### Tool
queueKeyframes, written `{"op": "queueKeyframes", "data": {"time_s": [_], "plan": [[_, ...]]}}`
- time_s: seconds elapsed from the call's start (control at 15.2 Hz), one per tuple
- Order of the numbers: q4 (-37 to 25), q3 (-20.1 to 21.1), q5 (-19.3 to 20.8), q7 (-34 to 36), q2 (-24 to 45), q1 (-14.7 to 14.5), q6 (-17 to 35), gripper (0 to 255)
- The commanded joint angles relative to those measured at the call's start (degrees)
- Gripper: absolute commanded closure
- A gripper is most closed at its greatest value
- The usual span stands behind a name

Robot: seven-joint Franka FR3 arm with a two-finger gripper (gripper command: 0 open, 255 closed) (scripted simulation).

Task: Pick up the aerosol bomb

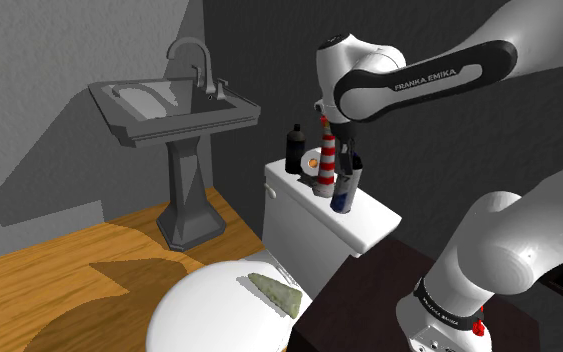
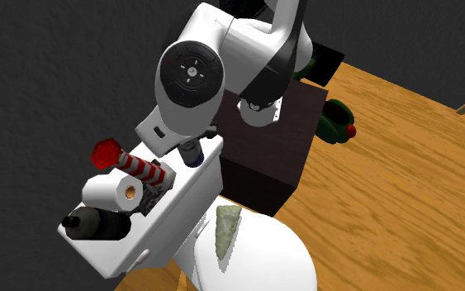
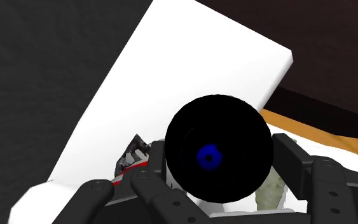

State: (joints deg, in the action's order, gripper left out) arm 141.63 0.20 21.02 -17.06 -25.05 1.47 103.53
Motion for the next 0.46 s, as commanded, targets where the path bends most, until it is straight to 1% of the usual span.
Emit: {"op": "queueKeyframes", "data": {"time_s": [0.0, 0.26, 0.4], "plan": [[-1.0, 0.1, -0.2, -0.5, -0.7, 0.0, -1.6, 255], [-3.4, 0.2, -0.5, -1.5, -1.5, -0.1, -4.6, 255], [-3.5, 0.2, -0.5, -1.6, -1.5, -0.1, -4.8, 255]]}}
